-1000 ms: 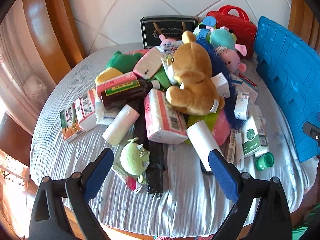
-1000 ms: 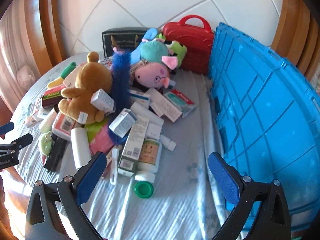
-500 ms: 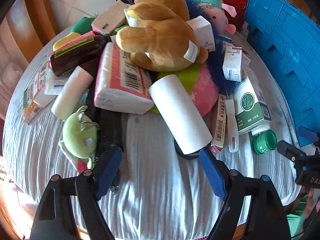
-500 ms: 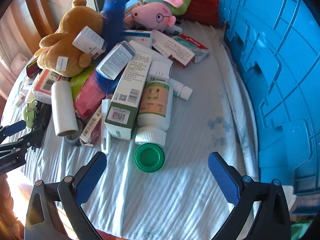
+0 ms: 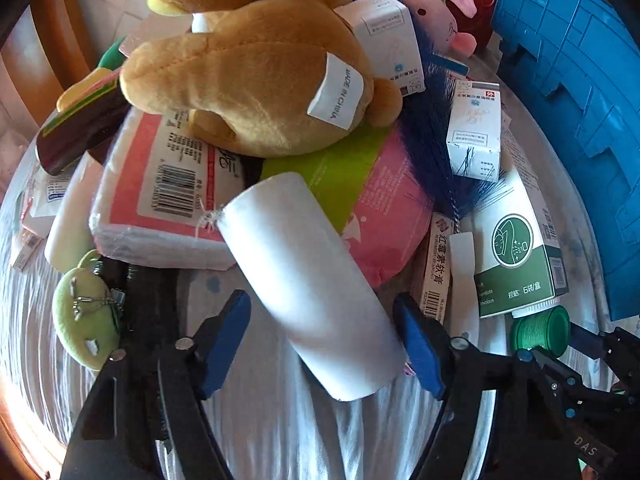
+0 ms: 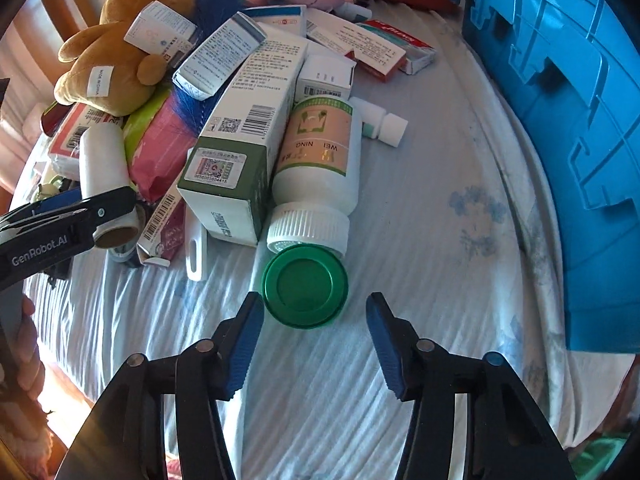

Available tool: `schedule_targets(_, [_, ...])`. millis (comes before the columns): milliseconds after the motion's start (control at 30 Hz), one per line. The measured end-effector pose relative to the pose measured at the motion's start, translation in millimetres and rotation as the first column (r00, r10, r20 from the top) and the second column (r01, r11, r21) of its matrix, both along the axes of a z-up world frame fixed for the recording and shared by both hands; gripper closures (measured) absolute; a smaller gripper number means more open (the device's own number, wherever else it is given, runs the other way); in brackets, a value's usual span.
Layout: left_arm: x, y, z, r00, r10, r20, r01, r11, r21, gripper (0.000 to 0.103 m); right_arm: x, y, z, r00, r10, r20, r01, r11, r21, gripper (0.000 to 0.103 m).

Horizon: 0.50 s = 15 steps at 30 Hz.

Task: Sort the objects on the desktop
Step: 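Grasp the white lint roller with the left tool while the right tool grasps the green-capped bottle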

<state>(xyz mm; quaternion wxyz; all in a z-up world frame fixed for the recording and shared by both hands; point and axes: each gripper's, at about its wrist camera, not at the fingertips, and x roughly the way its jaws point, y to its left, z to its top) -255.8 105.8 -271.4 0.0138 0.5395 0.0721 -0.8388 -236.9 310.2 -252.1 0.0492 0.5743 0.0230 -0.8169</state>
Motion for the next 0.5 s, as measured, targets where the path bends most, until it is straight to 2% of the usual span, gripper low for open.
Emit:
schedule_targets(67, [2,-1,1,1.000,0.003,0.001,-0.003,1.000,-0.006,0.046,-2,1,-3,1.000,0.000,0.008,0.000,1.000,-0.006,0.062])
schedule_targets(133, [8,-4,4,1.000,-0.016,0.000,0.016,0.999,-0.035,0.048,-4,0,-4,1.000,0.006,0.008,-0.006,1.000,-0.010,0.063])
schedule_targets(233, [20,-14,10,1.000,-0.027,-0.004,0.027,0.998,-0.063,0.057,-5,-1,-3,1.000,0.022,0.006,-0.022,1.000,-0.011,0.063])
schedule_targets(500, [21,-20,-3,0.999,-0.015,0.028,0.017,0.996,-0.091,0.058,-11,1,-7,1.000,0.010,0.005,-0.010,1.000,-0.027,0.062])
